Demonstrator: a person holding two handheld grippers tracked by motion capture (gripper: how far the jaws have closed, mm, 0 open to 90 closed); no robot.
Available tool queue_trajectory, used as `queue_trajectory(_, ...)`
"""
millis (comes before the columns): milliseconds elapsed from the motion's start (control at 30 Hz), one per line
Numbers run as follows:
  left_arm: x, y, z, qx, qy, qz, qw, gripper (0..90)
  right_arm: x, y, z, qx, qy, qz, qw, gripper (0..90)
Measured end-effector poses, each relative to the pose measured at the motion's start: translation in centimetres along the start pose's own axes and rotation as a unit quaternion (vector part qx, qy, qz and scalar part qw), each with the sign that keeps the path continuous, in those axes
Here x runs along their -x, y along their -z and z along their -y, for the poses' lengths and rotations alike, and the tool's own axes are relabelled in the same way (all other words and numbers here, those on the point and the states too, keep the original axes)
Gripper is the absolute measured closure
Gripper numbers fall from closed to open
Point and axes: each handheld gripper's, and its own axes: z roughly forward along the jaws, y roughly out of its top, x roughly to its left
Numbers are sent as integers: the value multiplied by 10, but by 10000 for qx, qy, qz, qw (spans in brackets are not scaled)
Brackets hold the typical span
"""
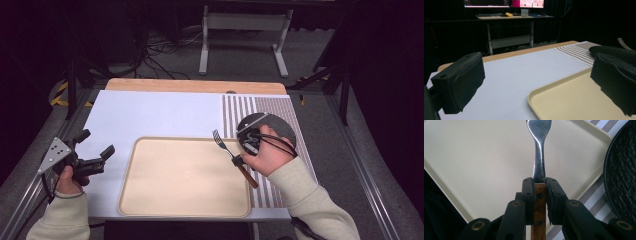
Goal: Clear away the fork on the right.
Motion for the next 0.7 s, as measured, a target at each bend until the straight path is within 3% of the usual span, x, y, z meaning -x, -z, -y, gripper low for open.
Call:
queue_trajectory(333, -2, 2, -1, 12, 13, -5, 10000, 0, -6, -20, -2, -141, -379, -70, 9992, 776)
queue_trajectory(700, -1, 1, 0, 5, 12, -7, 10000, 0, -10, -42, 1, -398, -769, 27, 9962, 775)
